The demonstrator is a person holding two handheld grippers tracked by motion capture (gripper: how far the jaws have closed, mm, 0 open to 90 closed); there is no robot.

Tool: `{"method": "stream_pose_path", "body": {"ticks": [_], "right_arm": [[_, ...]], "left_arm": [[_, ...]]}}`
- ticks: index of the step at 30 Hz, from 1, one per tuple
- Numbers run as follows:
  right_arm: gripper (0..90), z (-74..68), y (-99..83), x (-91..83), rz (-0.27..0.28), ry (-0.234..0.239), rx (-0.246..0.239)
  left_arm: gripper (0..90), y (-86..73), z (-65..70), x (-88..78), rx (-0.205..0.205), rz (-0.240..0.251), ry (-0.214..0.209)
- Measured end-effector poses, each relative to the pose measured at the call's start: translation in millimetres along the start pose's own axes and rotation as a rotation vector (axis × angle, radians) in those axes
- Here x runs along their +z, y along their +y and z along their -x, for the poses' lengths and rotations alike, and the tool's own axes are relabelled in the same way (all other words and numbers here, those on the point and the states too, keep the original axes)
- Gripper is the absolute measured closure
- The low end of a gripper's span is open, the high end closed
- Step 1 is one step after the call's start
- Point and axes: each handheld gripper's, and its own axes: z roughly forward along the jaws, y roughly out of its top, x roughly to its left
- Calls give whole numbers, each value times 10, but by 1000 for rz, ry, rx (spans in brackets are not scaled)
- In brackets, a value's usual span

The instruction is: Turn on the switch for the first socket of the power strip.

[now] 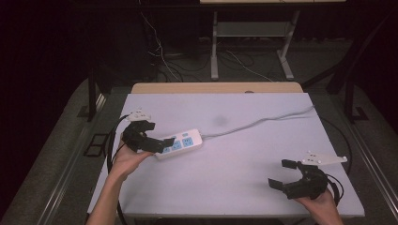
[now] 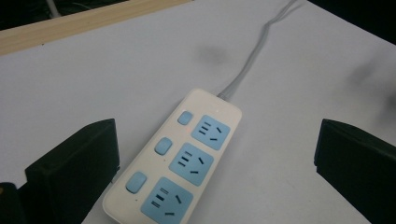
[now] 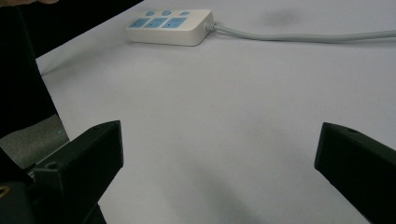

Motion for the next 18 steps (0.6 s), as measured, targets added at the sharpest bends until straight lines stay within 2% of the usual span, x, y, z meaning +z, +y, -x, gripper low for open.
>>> {"method": "stream_pose_path", "body": {"ticks": [9, 18], "right_arm": [[9, 0, -2, 2, 0, 0, -1], [8, -11, -4, 22, -2, 5, 1]], "left_arm": [[0, -208, 119, -17, 1, 31, -18], [0, -556, 181, 5, -41, 52, -43]]}}
